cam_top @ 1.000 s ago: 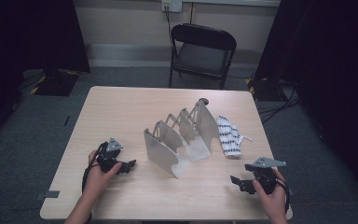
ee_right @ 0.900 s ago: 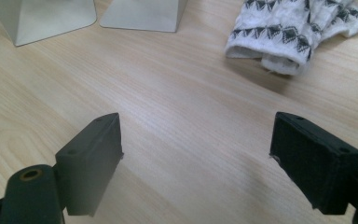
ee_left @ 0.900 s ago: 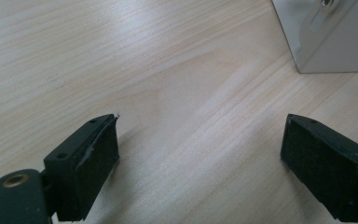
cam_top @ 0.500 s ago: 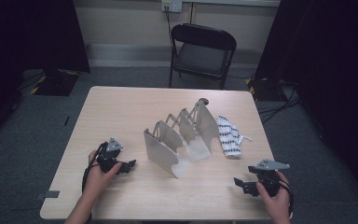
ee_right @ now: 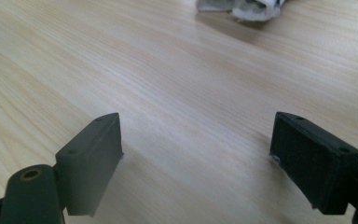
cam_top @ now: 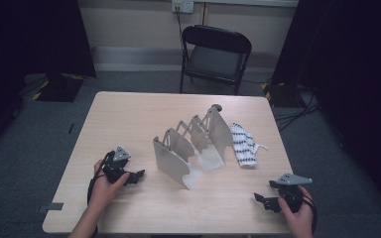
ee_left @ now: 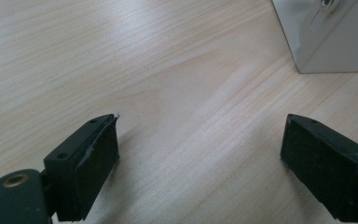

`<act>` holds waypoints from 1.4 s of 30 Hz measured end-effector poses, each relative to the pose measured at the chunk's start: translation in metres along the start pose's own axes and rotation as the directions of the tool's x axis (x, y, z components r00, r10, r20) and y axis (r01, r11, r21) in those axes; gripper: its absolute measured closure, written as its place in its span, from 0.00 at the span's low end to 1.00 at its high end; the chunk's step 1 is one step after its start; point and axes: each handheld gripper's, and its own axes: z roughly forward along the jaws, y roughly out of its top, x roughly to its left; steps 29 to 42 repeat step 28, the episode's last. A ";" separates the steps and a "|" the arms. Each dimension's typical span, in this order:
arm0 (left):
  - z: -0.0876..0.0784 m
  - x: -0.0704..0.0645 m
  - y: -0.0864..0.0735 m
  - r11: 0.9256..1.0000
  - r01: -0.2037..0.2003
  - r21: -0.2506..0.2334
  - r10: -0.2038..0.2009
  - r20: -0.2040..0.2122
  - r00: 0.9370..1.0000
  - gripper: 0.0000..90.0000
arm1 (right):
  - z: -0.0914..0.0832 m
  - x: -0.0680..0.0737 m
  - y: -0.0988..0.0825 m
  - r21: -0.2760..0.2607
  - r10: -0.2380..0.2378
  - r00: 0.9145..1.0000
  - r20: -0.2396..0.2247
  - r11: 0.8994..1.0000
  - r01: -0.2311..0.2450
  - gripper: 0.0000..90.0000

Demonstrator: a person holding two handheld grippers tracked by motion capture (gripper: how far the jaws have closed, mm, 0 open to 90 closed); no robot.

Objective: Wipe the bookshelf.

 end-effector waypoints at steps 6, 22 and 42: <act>0.000 0.000 0.000 1.000 0.003 0.000 -0.003 0.000 1.000 0.12 | -0.001 -0.004 -0.005 -0.021 -0.011 1.000 -0.003 1.000 0.011 0.18; 0.000 0.000 0.000 1.000 0.004 -0.001 -0.004 0.000 1.000 0.12 | 0.001 -0.002 -0.007 -0.015 -0.076 0.997 0.008 0.997 0.077 0.15; -0.001 -0.001 -0.001 1.000 0.005 0.003 -0.005 0.001 1.000 0.12 | 0.001 -0.002 -0.007 -0.015 -0.075 0.997 0.008 0.997 0.075 0.15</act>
